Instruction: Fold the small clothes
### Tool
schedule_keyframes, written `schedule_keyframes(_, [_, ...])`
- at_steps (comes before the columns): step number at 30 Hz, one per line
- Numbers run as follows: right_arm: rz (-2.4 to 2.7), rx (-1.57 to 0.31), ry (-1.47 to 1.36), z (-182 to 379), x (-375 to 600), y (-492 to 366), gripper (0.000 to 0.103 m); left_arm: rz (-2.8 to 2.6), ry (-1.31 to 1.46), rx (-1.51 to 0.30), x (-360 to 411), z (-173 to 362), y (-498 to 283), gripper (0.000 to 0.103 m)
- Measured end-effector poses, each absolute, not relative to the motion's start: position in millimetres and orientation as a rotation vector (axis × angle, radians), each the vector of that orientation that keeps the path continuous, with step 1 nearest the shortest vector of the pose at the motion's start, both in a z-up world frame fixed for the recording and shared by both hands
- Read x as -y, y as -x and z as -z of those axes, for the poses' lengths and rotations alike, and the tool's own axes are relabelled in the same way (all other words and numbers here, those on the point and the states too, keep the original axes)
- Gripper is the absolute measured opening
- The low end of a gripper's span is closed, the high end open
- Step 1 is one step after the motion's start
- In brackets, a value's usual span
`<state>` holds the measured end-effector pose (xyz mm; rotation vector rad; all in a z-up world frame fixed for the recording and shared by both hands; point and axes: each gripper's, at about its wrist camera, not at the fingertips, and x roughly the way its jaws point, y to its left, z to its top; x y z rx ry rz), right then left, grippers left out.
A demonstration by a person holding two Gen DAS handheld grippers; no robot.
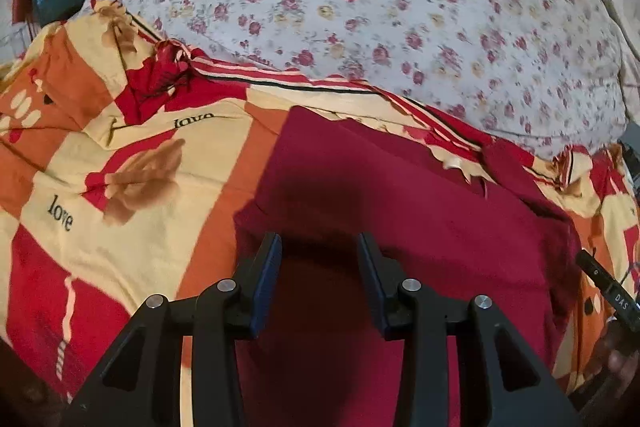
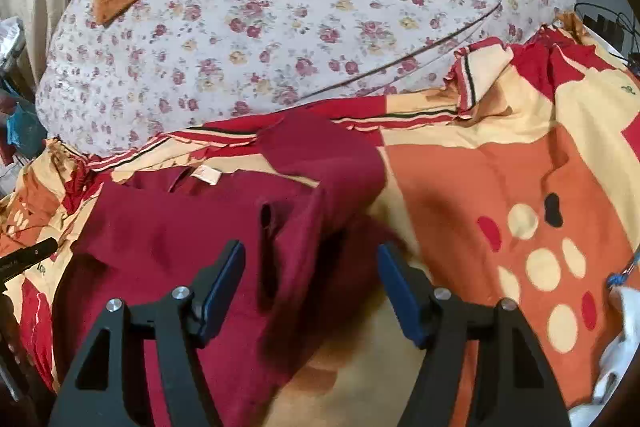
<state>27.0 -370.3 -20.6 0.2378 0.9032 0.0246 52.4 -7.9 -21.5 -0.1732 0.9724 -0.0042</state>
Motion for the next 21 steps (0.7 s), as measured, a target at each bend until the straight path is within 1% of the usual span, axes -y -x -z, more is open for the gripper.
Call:
schedule_keyframes(1, [-0.039, -0.906, -0.247, 22, 369, -24, 0.075, -0.003, 0.162, -0.971, 13, 20, -50, 0.019])
schedule_keyframes(6, [-0.129, -0.92, -0.241, 15, 359, -8, 0.075, -0.014, 0.094, -0.965, 46, 6, -46, 0.019])
schedule_keyframes(8, [-0.119, -0.882, -0.229, 6, 361, -1, 0.081, 0.0, 0.062, -0.947, 63, 2, -46, 0.019])
schedule_keyframes(9, [-0.105, -0.865, -0.221, 2, 364, 1, 0.082, 0.004, 0.051, -0.943, 68, 2, -46, 0.019])
schedule_keyframes(15, [-0.043, -0.849, -0.269, -4, 392, 5, 0.083, -0.009, -0.07, -0.936, 105, 12, -51, 0.019])
schedule_keyframes(21, [0.008, -0.879, -0.257, 11, 396, -2, 0.083, -0.01, -0.13, -0.927, 108, 24, -53, 0.019])
